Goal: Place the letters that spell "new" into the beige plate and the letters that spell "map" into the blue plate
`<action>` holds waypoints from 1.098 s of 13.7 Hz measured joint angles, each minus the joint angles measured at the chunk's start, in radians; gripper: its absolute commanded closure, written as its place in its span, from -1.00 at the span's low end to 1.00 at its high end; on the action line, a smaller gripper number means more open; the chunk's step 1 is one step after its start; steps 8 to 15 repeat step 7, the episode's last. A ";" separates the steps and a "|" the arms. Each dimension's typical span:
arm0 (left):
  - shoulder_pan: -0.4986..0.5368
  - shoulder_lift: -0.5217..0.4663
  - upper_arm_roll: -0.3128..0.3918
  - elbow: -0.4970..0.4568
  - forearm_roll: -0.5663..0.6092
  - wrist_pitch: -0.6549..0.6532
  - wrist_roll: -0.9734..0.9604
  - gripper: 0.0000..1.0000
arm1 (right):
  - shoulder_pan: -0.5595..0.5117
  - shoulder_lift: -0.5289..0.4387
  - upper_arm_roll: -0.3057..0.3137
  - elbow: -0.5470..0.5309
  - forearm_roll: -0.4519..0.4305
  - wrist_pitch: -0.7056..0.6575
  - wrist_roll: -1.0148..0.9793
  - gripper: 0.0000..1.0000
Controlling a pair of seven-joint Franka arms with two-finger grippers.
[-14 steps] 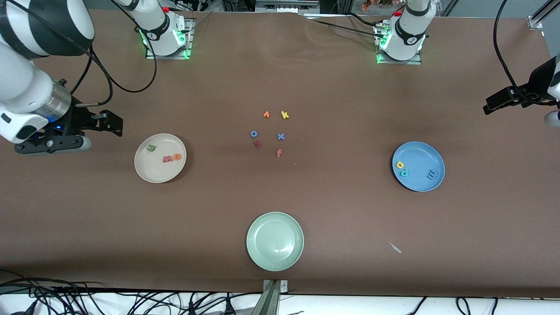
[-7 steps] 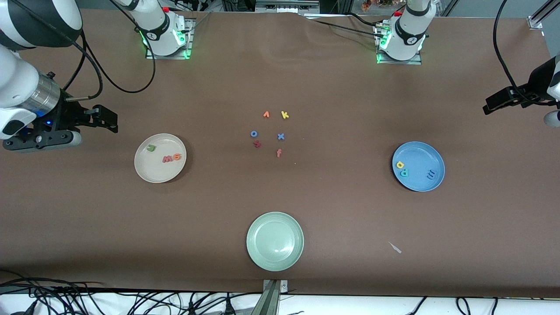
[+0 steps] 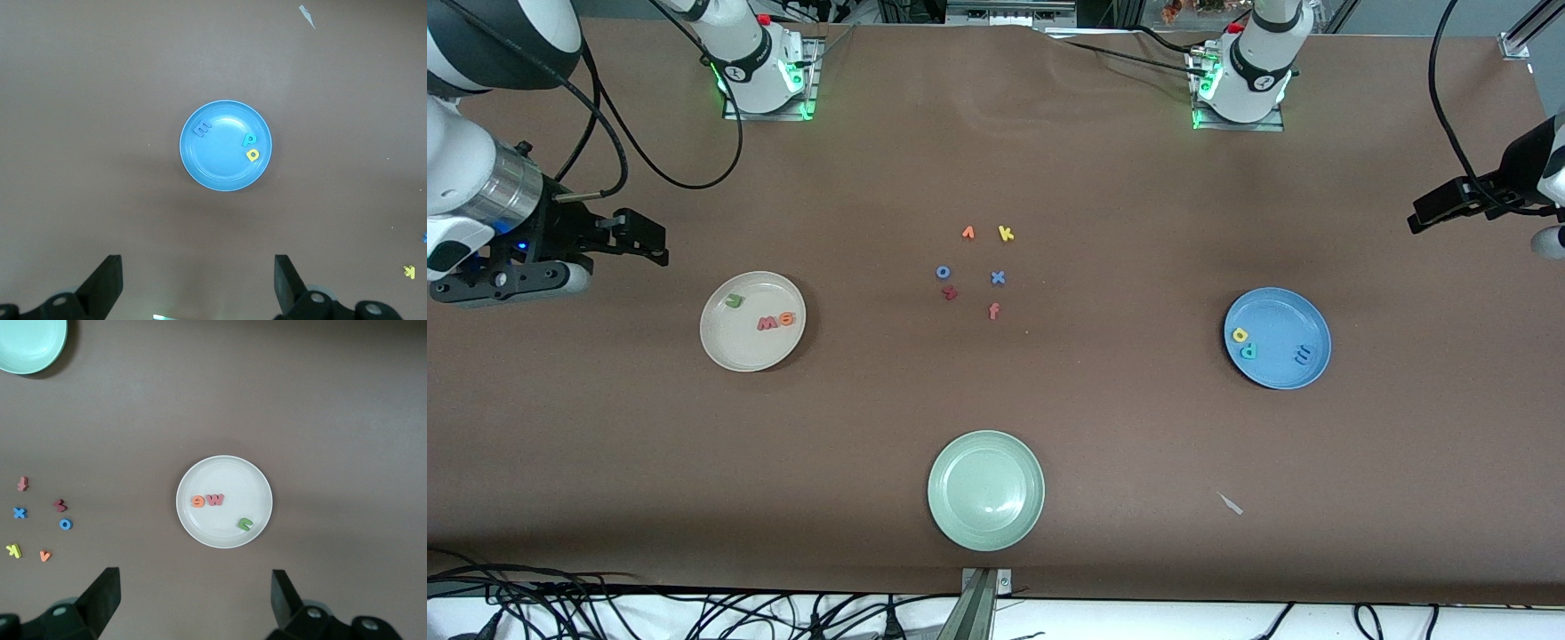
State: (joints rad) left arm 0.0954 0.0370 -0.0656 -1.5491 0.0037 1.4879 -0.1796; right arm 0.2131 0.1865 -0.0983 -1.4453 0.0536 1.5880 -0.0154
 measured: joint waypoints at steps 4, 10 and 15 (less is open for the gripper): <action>0.000 0.000 0.000 0.000 0.000 0.000 0.000 -1.00 | -0.002 0.000 0.000 0.004 0.000 -0.004 -0.002 -1.00; 0.000 0.000 0.000 0.000 0.000 0.000 0.000 -1.00 | -0.003 0.000 0.000 0.008 0.000 -0.005 -0.002 -1.00; 0.000 0.000 0.000 0.000 0.000 0.000 0.000 -1.00 | -0.003 0.000 0.000 0.008 0.000 -0.005 -0.002 -1.00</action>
